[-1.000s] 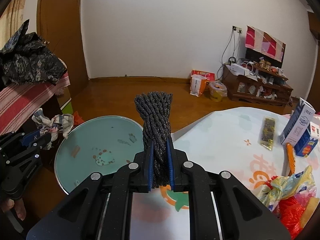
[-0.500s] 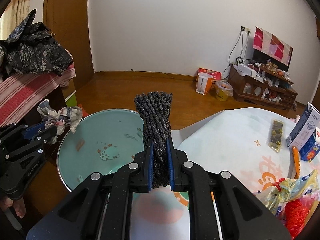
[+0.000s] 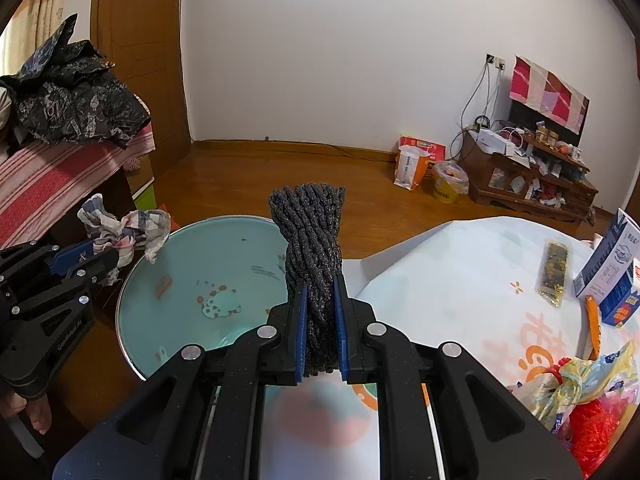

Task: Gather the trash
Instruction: 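Carry the plaid cloth and black strip over the blue bucket with both tools, then open both tools to drop the cloth and black strip into the bucket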

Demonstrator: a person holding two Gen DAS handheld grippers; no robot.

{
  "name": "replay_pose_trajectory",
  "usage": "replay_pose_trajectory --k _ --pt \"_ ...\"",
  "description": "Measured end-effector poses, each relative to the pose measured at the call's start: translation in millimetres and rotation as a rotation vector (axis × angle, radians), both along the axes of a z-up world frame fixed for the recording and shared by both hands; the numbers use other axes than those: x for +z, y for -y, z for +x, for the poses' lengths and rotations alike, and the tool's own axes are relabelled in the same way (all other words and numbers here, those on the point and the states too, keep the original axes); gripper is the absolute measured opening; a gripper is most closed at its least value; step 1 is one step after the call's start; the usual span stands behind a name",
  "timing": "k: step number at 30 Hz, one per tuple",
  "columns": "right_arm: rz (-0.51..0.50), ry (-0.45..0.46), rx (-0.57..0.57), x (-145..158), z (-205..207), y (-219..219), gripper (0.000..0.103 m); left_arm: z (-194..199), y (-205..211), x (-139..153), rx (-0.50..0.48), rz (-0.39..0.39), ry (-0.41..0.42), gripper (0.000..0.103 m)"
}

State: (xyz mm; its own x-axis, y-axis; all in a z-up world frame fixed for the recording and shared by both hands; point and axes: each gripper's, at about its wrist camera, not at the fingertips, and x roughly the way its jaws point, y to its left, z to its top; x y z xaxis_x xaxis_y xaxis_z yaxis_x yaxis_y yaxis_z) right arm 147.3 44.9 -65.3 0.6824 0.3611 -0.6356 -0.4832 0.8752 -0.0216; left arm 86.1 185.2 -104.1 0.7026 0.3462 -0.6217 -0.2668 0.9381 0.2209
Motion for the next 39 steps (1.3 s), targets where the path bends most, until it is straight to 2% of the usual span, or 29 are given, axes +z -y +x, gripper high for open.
replay_pose_trajectory --k 12,14,15,18,20,26,39 --pt "-0.018 -0.013 0.033 -4.1 -2.1 -9.1 0.014 -0.1 2.9 -1.3 -0.037 -0.019 0.002 0.022" --pt "-0.020 -0.017 0.041 -5.3 -2.3 -12.6 0.015 -1.2 3.4 -0.9 -0.044 -0.020 0.004 0.034" --pt "-0.020 -0.019 0.045 -6.4 -2.5 -13.7 0.016 -1.8 4.1 -0.8 -0.049 -0.024 0.006 0.036" --pt "-0.016 -0.027 0.057 -8.9 -1.9 -15.3 0.033 -2.2 8.1 -0.9 -0.068 -0.025 0.005 0.040" --pt "-0.021 -0.025 0.061 -10.0 -2.8 -16.8 0.034 -2.9 9.6 -0.1 -0.076 -0.032 0.010 0.052" --pt "-0.012 -0.024 0.060 -9.9 -4.9 -15.9 0.044 -3.9 11.1 2.0 -0.069 -0.027 0.020 0.066" --pt "-0.009 -0.004 0.029 -3.3 -10.6 -5.9 0.047 -7.9 16.9 7.3 -0.082 -0.025 0.034 0.076"
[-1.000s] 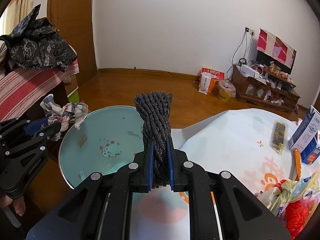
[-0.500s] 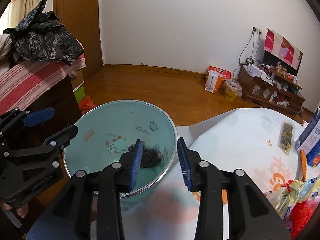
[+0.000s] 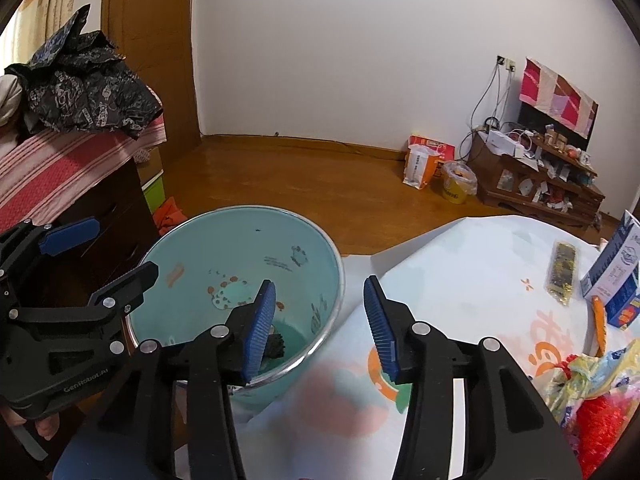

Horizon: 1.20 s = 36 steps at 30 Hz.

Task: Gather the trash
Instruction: 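Open both tools to drop the cloth and black strip into the bucket, then grasp the clear plastic bag with the left tool while the right tool grasps the candy wrapper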

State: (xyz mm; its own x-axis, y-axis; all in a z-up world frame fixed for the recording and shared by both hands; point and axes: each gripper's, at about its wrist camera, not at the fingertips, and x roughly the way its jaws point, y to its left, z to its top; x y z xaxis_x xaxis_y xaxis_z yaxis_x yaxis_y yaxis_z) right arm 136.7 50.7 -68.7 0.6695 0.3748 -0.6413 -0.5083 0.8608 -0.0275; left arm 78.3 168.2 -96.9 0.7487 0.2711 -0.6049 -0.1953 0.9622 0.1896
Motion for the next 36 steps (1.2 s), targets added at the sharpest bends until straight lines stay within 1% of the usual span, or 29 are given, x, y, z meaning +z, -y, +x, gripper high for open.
replay_pose_trajectory --k 1,6,8,10,14,18,23,26,30,36 --pt "0.000 0.003 -0.007 1.9 -1.4 2.7 0.047 -0.4 1.1 0.6 0.001 0.001 0.002 0.077" --pt "0.015 0.024 -0.040 15.3 -9.3 19.6 0.050 -2.2 8.3 3.8 -0.012 0.003 0.005 0.080" --pt "0.014 0.038 -0.058 23.0 -14.6 29.2 0.051 -3.1 13.3 6.0 -0.020 0.006 0.011 0.084" --pt "0.020 0.046 -0.072 28.7 -19.5 38.6 0.052 -4.1 20.8 9.2 -0.038 0.004 0.016 0.084" --pt "0.031 0.082 -0.119 45.0 -32.7 65.8 0.055 -6.2 38.0 13.4 -0.072 0.000 0.024 0.084" --pt "0.039 0.102 -0.170 55.1 -42.8 90.4 0.056 -8.0 59.8 17.2 -0.120 -0.014 0.032 0.085" --pt "0.037 0.127 -0.264 62.8 -59.0 140.5 0.056 -8.7 88.5 15.8 -0.187 -0.016 0.032 0.085" --pt "0.043 0.132 -0.343 62.5 -70.4 177.8 0.057 -7.7 106.9 12.8 -0.228 -0.022 0.024 0.085" --pt "0.040 0.117 -0.450 54.6 -83.4 227.7 0.057 -8.8 136.0 10.1 -0.287 -0.029 0.018 0.085" --pt "0.044 0.065 -0.593 31.2 -102.6 286.3 0.057 -16.2 181.2 6.8 -0.380 -0.047 0.008 0.085"
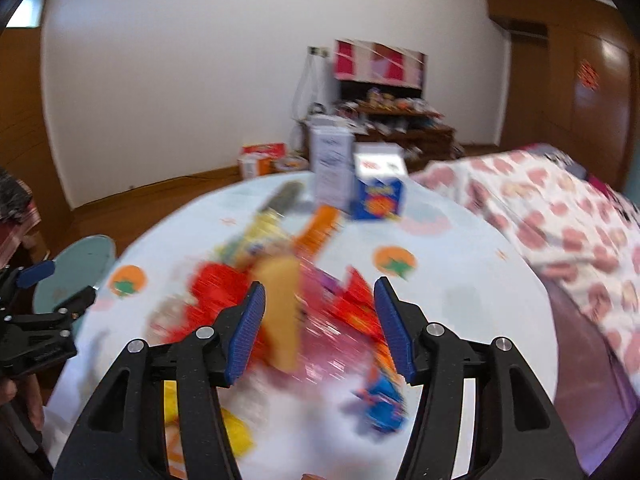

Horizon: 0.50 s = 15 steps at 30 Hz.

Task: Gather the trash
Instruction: 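Grasp the clear plastic bag with the left tool while the right tool grasps the candy wrapper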

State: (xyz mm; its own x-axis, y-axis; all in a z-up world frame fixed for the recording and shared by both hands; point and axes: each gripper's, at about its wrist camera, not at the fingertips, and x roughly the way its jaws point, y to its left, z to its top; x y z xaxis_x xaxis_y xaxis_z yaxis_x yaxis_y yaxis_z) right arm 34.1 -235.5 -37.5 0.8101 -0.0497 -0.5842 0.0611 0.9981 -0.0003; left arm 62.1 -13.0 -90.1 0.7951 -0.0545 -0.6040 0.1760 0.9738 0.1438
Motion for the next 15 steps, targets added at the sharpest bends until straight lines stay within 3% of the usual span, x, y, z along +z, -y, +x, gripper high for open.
replay_pose_trajectory --k 7,13,15 --pt "0.002 -0.036 -0.078 -17.5 -7.6 25.1 0.057 -7.3 42.9 -7.2 -0.092 0.003 -0.005 0.085" --pt "0.043 -0.038 -0.142 -26.9 -7.2 40.1 0.057 9.7 58.9 -16.6 -0.130 -0.009 -0.048 0.084" --pt "0.059 -0.050 -0.153 -32.8 -7.4 45.0 0.057 15.5 64.8 -21.3 -0.153 -0.021 -0.068 0.075"
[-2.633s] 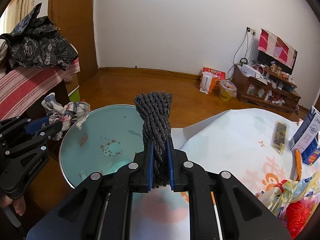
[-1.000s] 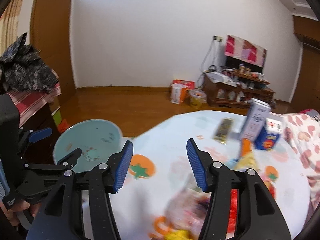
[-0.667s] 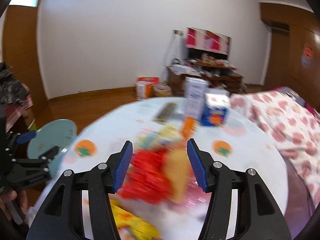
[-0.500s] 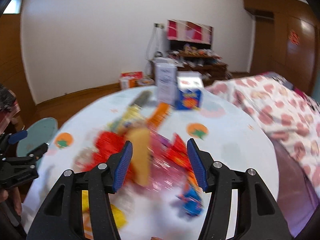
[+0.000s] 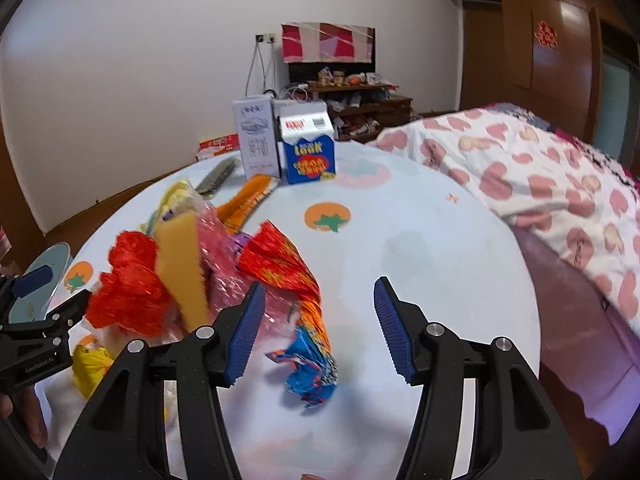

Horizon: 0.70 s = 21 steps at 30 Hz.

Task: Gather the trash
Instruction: 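Grasp the clear plastic bag with the left tool while the right tool grasps the candy wrapper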

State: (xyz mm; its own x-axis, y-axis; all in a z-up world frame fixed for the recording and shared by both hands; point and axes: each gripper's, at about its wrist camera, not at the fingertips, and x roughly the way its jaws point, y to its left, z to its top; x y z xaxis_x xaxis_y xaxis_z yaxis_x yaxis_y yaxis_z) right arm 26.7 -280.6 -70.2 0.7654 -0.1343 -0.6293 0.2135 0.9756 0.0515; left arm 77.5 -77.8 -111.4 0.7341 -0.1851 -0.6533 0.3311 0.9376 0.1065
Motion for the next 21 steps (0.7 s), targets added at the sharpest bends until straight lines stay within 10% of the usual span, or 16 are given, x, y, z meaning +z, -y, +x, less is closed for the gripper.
replay_pose_trajectory --k 8,21 --pt "0.013 0.011 -0.018 -2.8 0.7 9.3 0.057 9.8 23.1 -19.2 -0.131 -0.038 -0.101 0.011" --pt "0.038 0.005 -0.067 -5.3 -15.6 23.3 0.056 -14.6 -10.5 26.6 -0.094 -0.091 0.045 0.007"
